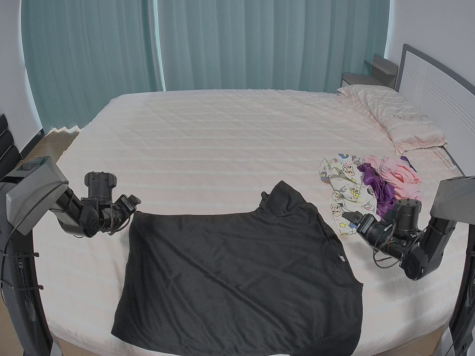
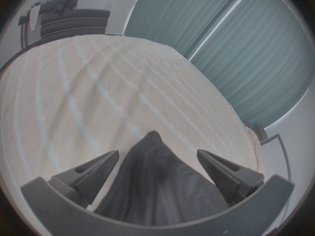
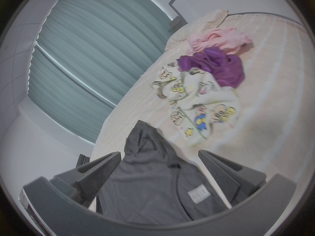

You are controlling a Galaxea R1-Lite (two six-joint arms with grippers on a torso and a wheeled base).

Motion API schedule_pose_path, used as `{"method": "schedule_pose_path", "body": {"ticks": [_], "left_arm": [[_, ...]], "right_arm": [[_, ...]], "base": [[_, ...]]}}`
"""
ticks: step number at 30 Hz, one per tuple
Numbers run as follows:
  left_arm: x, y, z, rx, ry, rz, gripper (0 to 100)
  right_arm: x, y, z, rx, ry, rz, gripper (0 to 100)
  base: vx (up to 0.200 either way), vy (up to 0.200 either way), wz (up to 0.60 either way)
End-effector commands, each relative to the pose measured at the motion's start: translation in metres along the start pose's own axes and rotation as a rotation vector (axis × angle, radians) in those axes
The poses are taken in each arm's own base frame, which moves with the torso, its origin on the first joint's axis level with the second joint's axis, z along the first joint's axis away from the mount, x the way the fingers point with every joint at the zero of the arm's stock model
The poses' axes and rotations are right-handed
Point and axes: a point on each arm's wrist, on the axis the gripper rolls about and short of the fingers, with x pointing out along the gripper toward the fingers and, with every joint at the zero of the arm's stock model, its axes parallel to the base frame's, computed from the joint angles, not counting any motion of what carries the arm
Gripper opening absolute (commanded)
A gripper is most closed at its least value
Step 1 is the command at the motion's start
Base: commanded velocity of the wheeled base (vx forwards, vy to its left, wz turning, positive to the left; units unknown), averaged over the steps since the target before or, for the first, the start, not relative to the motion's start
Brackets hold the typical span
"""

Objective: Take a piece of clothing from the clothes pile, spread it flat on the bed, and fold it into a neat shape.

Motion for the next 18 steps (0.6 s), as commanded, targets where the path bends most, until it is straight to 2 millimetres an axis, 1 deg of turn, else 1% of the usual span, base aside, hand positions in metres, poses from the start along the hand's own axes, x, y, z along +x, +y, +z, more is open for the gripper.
{"method": "schedule_pose_path", "body": {"ticks": [1, 3, 4, 5, 6, 7, 8, 9, 13, 18], "left_arm": [[-0.093, 0.005, -0.030, -0.100, 0.136, -0.059, 100], [-0.104, 0.009, -0.046, -0.101, 0.166, -0.069, 100], [-0.104, 0.009, -0.046, -0.101, 0.166, -0.069, 100], [-0.113, 0.012, -0.057, -0.115, 0.173, -0.094, 100], [-0.115, 0.014, -0.062, -0.120, 0.176, -0.105, 100], [-0.115, 0.014, -0.062, -0.120, 0.176, -0.105, 100], [-0.119, 0.017, -0.070, -0.126, 0.173, -0.126, 100], [-0.121, 0.019, -0.074, -0.131, 0.170, -0.137, 100], [-0.127, 0.025, -0.077, -0.157, 0.148, -0.165, 100], [-0.128, 0.024, -0.074, -0.189, 0.112, -0.197, 100]], "right_arm": [[0.071, 0.058, 0.020, -0.068, 0.036, 0.074, 100], [0.087, 0.062, 0.011, -0.076, 0.062, 0.077, 100], [0.087, 0.062, 0.011, -0.076, 0.062, 0.077, 100], [0.099, 0.061, 0.005, -0.086, 0.075, 0.076, 100], [0.105, 0.060, 0.002, -0.096, 0.081, 0.074, 100], [0.105, 0.060, 0.002, -0.096, 0.081, 0.074, 100], [0.113, 0.057, 0.000, -0.122, 0.085, 0.068, 100], [0.116, 0.056, 0.000, -0.135, 0.088, 0.061, 100], [0.117, 0.051, -0.002, -0.149, 0.097, 0.037, 100], [0.116, 0.051, -0.002, -0.152, 0.075, 0.013, 100]], "base": [[0.000, 0.000, 0.00], [0.000, 0.000, 0.00], [0.000, 0.000, 0.00], [0.000, 0.000, 0.00], [0.000, 0.000, 0.00], [0.000, 0.000, 0.00], [0.000, 0.000, 0.00], [0.000, 0.000, 0.00], [0.000, 0.000, 0.00], [0.000, 0.000, 0.00]]}}
